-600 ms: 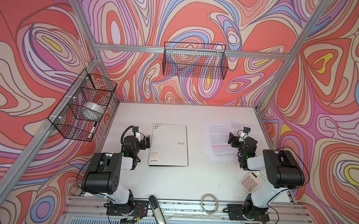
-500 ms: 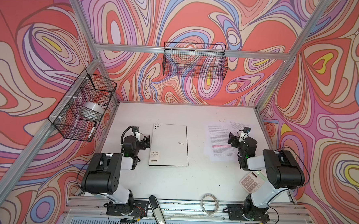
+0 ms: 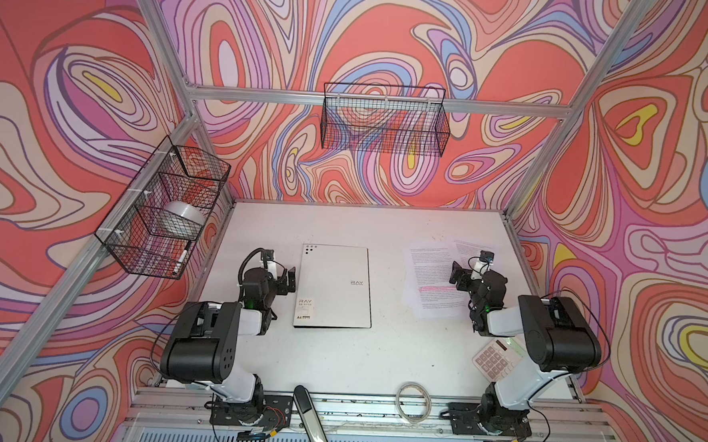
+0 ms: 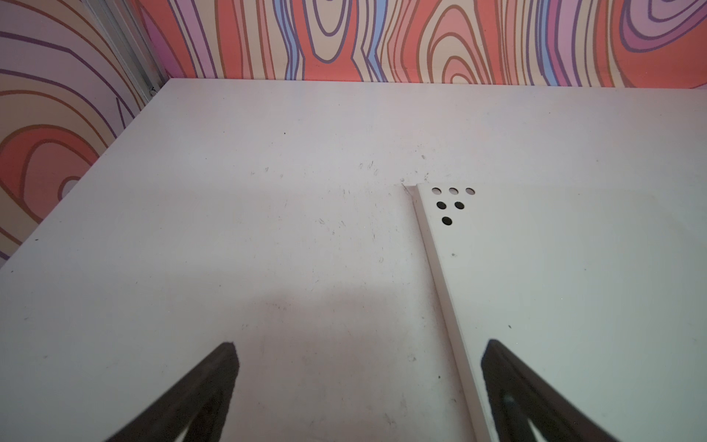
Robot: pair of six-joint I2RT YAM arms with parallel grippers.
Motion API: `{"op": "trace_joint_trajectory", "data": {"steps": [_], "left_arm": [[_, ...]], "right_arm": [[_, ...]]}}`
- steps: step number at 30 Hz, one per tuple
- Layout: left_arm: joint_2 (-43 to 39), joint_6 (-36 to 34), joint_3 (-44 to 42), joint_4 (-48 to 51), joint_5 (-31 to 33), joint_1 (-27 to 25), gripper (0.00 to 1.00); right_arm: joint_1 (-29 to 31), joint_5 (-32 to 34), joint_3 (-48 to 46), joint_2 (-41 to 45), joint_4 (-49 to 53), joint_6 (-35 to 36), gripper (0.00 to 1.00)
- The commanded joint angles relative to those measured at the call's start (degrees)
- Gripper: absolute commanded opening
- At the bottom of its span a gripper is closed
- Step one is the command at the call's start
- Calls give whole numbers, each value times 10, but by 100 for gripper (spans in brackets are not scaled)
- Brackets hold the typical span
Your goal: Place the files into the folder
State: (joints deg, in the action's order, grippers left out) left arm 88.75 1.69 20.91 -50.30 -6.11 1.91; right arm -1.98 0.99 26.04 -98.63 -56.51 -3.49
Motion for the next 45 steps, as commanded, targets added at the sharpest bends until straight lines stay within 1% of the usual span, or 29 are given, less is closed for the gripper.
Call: {"op": "trace_joint_trajectory", "data": {"steps": [1,34,40,42,45], "left_arm": [[-6,-3,7,-1,4,0,100],[-7,-3,5,-3,5,0,100],[-24,-15,-4,-10,-19,0,100],[-46,-17,6,32,-24,0,100],[-88,-17,47,142,-23,0,100]], "right_arm": [[-2,-3,0,4,1,2,99],[-2,-2,0,4,2,2,99],[-2,0,4,3,11,2,99],[-2,-2,1,4,6,3,98],[-2,5,-2,15,7,-1,98]]}}
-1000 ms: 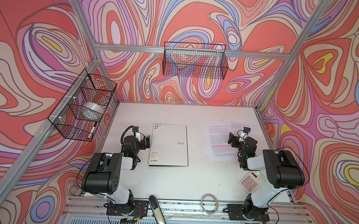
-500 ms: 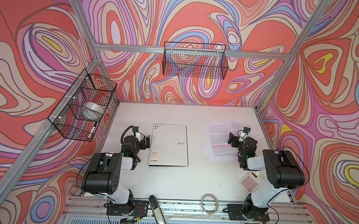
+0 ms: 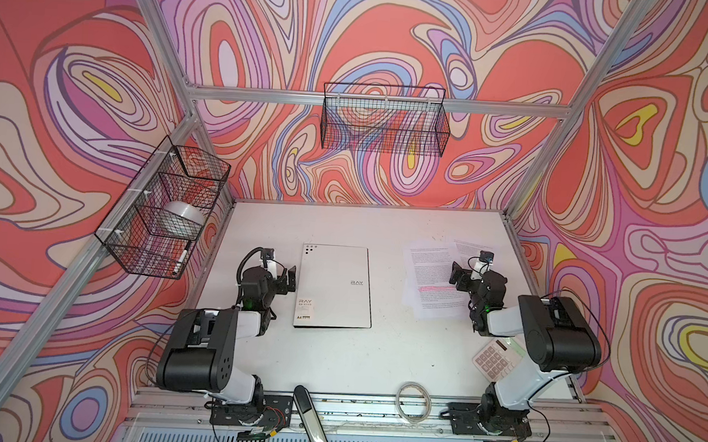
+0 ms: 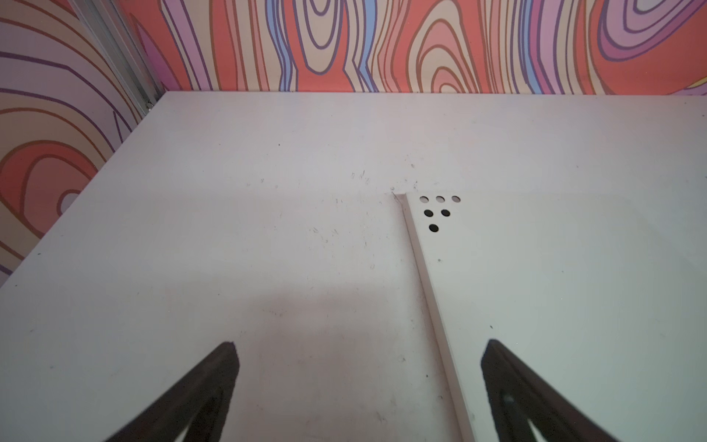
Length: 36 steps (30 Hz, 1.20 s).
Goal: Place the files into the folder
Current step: 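Reach the left gripper to the white folder while the right gripper approaches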
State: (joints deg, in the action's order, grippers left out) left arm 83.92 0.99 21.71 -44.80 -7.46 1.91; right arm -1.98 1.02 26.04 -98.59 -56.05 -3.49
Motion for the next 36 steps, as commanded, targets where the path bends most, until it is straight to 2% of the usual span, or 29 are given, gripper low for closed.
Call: {"op": "trace_joint_trajectory", "data": {"steps": [1,7,10,12,14,16,18,20,21,25,29,32,36], "left_arm": [[-53,-15,58,133,-14,0,100],[-114,-81,172,384,-31,-1,100],[-123,-135,227,517,-76,-2,100],[-117,-181,266,604,-102,-11,100],[-107,-237,307,696,-120,-24,100],[-98,-299,345,788,-136,-41,100],[-90,-369,377,876,-139,-63,100],[-86,-419,396,932,-108,-96,100],[-84,-445,404,952,-86,-117,100],[-86,-504,407,1005,1,-207,100],[-84,-516,388,1037,69,-288,100],[-90,-507,337,994,120,-335,100],[-108,-496,271,904,170,-367,100]], "right_arm": [[-2,9,1,25,16,-3,98],[-2,38,42,90,142,-9,98],[-3,48,75,128,223,-25,99],[-2,41,117,153,322,-46,98],[-3,47,189,172,470,-110,98],[-2,23,257,186,588,-163,98],[-2,-29,311,193,666,-164,98],[-2,-129,308,202,659,-157,98],[-2,-156,306,205,653,-162,99],[0,-197,337,205,716,-194,99],[12,-225,327,234,753,-214,98],[24,-247,290,261,753,-240,93],[44,-252,254,292,762,-251,87]]}}
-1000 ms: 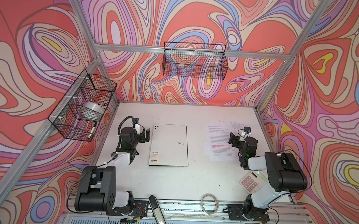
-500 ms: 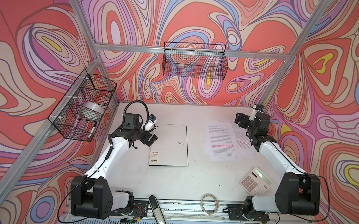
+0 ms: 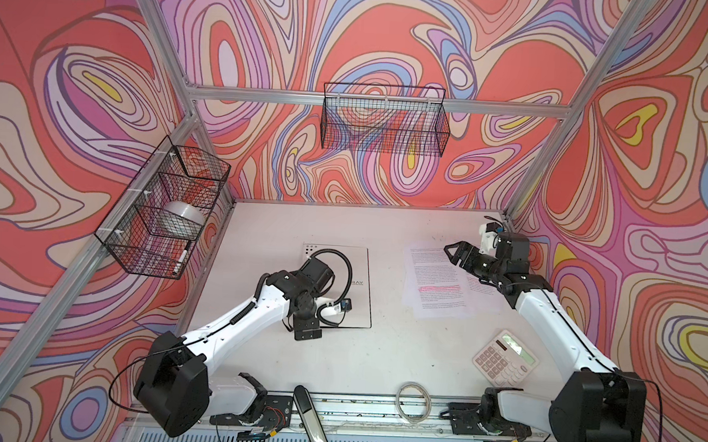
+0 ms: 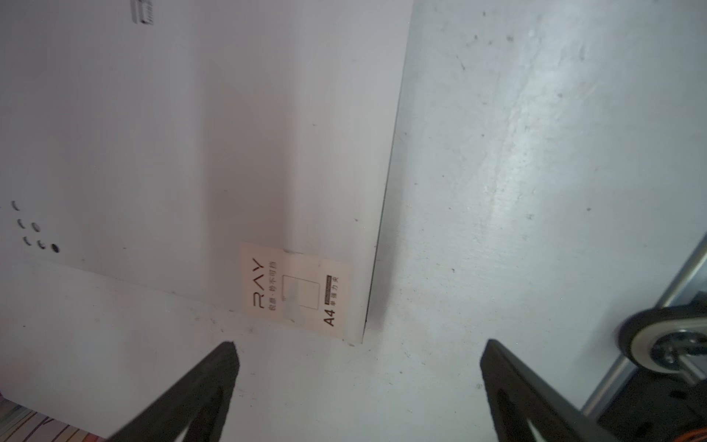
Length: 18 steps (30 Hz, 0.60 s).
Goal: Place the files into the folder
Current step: 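Reach the left gripper to the white folder while the right gripper approaches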
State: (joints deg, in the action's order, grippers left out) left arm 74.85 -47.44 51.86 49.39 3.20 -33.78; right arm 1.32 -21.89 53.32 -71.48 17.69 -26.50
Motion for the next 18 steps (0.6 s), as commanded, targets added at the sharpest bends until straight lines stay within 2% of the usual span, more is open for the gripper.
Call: {"op": "trace_joint_trajectory", "data": {"steps": [1,5,9,18], "left_arm": [[-21,-7,-44,-52,70,-15,100],[-40,4,-97,-128,99,-23,100],[-67,-13,-156,-204,125,-32,100],[-68,-9,-199,-288,145,-36,100]], "right_arm": [[15,-23,-26,28,28,-22,87],[31,-20,-47,45,31,-30,87],[38,-21,-59,46,24,-38,86],[40,-23,-62,35,8,-54,87]]}}
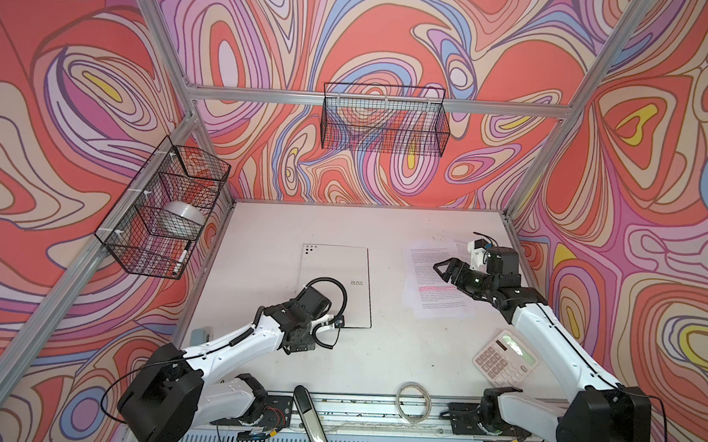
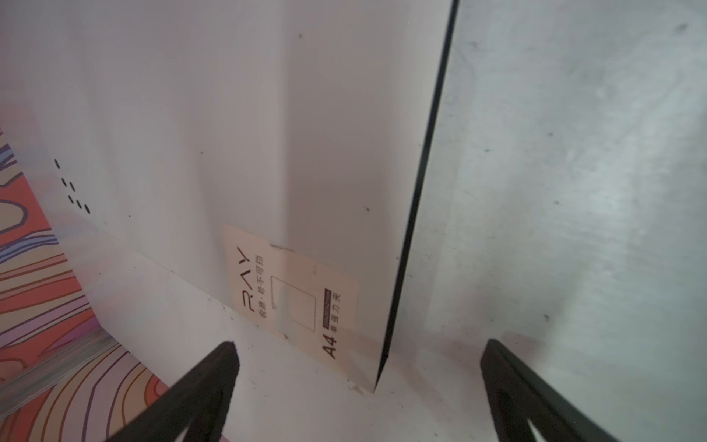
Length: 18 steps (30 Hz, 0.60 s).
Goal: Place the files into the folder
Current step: 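Reach the left gripper to the white folder while the right gripper approaches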
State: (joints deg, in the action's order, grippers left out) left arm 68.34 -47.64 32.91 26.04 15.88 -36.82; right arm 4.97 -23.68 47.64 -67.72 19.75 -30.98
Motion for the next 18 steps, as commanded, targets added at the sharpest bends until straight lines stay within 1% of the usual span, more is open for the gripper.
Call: {"op": "trace_joint_trajectory", "data": {"steps": [1,6,8,9,10,13,18], "left_arm": [[0,-6,-9,-56,16,-6,100],[9,-14,-26,-104,34,-9,100],[10,-18,-28,-106,36,-10,100],[11,-19,-28,-127,39,-10,100],[13,-19,-48,-134,41,-10,100],[12,-25,-61,-152,49,-11,100],[8,-12,-69,-185,68,-11,99]], "right_arm": [[5,-5,-4,-5,-13,-11,87],[4,-2,-3,-9,-16,-14,87],[4,-4,-2,-10,-16,-17,87],[5,-5,0,-11,-16,-17,86],[4,-6,1,-12,-16,-17,86],[4,-7,4,-14,-14,-15,87],[4,-14,4,-19,-15,-12,86]]}}
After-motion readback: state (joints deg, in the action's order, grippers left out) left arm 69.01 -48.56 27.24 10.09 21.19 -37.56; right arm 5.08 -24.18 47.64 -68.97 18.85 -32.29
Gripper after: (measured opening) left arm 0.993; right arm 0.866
